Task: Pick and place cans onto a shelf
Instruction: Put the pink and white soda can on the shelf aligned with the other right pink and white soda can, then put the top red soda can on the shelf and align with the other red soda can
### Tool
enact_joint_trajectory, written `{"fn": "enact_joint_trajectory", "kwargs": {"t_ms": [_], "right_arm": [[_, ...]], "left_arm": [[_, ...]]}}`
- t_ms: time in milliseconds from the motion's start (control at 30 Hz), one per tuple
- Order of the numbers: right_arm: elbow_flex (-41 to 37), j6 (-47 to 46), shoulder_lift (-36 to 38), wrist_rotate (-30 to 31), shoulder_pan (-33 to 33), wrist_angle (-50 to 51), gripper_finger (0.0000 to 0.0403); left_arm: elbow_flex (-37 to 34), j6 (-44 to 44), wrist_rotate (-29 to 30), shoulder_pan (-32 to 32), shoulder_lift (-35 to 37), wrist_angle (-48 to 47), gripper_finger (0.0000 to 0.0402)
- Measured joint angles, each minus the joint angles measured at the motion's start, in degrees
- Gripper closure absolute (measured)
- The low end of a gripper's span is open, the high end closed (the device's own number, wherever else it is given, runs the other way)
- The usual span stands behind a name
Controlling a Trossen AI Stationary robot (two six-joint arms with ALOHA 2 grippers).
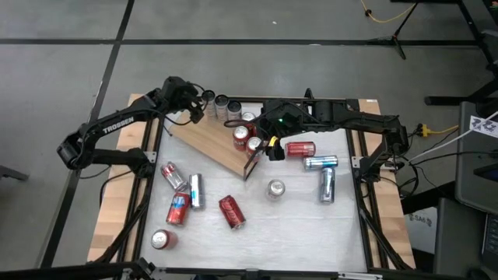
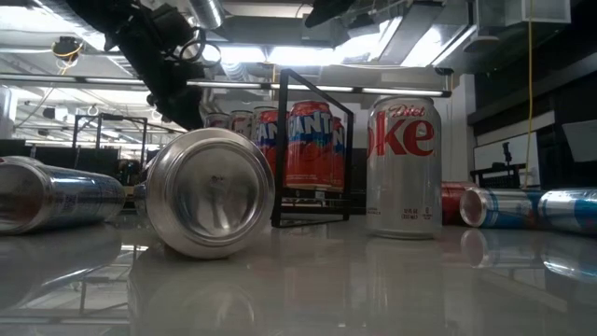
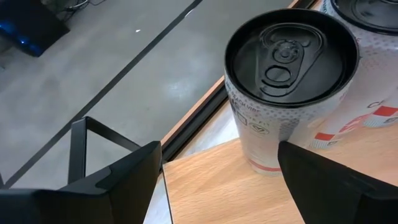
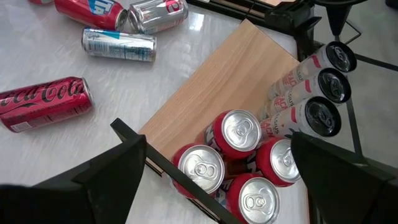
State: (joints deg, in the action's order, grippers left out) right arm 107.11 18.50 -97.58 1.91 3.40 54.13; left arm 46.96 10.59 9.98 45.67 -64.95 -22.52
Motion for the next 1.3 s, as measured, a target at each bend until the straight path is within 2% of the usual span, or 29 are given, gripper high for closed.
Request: {"fn": "enact_joint_trajectory", "kwargs": {"t_ms": [367,500,667,833,1300], "right_arm": [[0.0,0.0,0.0,0.0,0.0,0.1,0.0013],[0.0,-0.1,0.0,0.7,0.0,0.1,0.0013],[0.0,-0.2,0.0,1.6,0.0,1.1,0.0013],[0.0,-0.6,0.0,0.7,-0.1,3.3,0.0013],[0.0,-10.7,0.0,-14.1,-0.6,8.6,0.0013]], "left_arm": [[0.0,0.4,3.0,0.0,4.3,-1.2,0.0079],[0.0,0.0,0.6,-0.4,7.5,-3.4,0.0079],[0.0,-2.2,-6.0,-2.7,11.4,-5.6,0.0079],[0.0,-5.9,-11.5,-7.1,13.3,-5.9,0.0079],[0.0,-12.3,-10.9,-25.9,13.6,-2.3,0.0079]]}}
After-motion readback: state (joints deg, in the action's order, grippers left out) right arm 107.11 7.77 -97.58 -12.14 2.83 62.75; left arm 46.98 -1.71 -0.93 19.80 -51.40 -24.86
